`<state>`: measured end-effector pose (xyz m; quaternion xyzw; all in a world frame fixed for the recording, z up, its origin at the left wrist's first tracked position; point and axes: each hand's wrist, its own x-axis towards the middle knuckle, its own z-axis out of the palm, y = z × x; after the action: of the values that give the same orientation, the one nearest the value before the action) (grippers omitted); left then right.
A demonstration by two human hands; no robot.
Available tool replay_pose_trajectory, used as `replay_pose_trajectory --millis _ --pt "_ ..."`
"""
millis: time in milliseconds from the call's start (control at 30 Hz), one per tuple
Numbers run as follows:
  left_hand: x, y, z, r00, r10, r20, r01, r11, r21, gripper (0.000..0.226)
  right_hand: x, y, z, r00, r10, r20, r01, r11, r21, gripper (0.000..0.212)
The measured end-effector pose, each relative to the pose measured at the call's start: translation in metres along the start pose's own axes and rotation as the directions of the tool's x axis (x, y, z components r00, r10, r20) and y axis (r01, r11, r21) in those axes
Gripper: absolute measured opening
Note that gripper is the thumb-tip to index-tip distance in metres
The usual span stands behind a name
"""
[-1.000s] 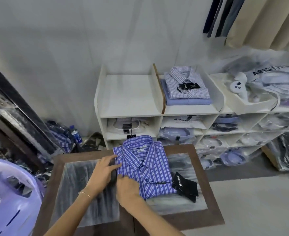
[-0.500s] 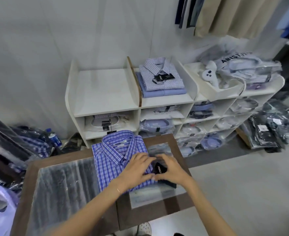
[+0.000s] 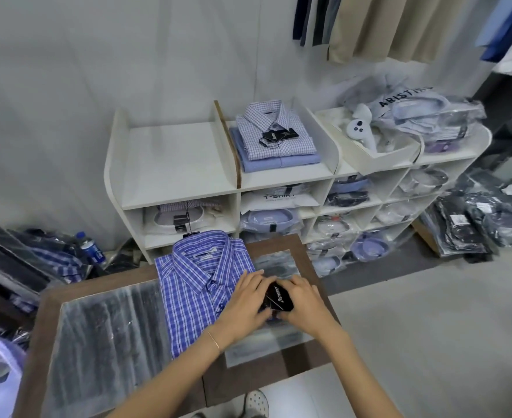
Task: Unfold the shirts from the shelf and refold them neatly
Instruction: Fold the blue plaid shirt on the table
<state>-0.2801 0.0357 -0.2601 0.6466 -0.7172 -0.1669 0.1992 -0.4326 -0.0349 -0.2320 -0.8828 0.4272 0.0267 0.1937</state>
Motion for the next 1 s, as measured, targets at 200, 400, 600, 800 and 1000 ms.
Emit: replay_pose_trajectory --millis 200,400,600,800,1000 --pt "-0.046 -0.027 -0.022 0.939 -0.119 -0.323 0.072 0.986 -0.153 0.068 0.020 -0.059 -0.016 0.956 -0.291 -0.034 0.290 0.957 -0.024 0.063" --pt "-0.106 -0.068 -0.010 0.953 -0.129 -0.275 0.118 0.991 -0.057 0.074 0.031 -0.098 0.018 0.893 -0.384 0.234 0.403 0.915 -0.035 0.069" --pt "-0.106 -0.056 -0.013 0.947 -0.100 -0.305 0.111 0.994 0.018 0.073 0.060 -0.091 -0.015 0.867 -0.338 0.366 0.299 0.941 0.161 0.044" --pt "-0.091 -0.051 -0.008 0.984 -0.066 -0.163 0.081 0.993 0.087 0.058 0.093 -0.104 -0.024 0.933 -0.317 0.171 0.340 0.931 -0.131 0.037" --pt "-0.094 -0.054 -0.005 0.990 -0.119 -0.080 0.119 0.993 -0.006 0.058 0.098 -0.115 -0.028 0.906 -0.413 0.091 0.423 0.880 -0.218 0.016"
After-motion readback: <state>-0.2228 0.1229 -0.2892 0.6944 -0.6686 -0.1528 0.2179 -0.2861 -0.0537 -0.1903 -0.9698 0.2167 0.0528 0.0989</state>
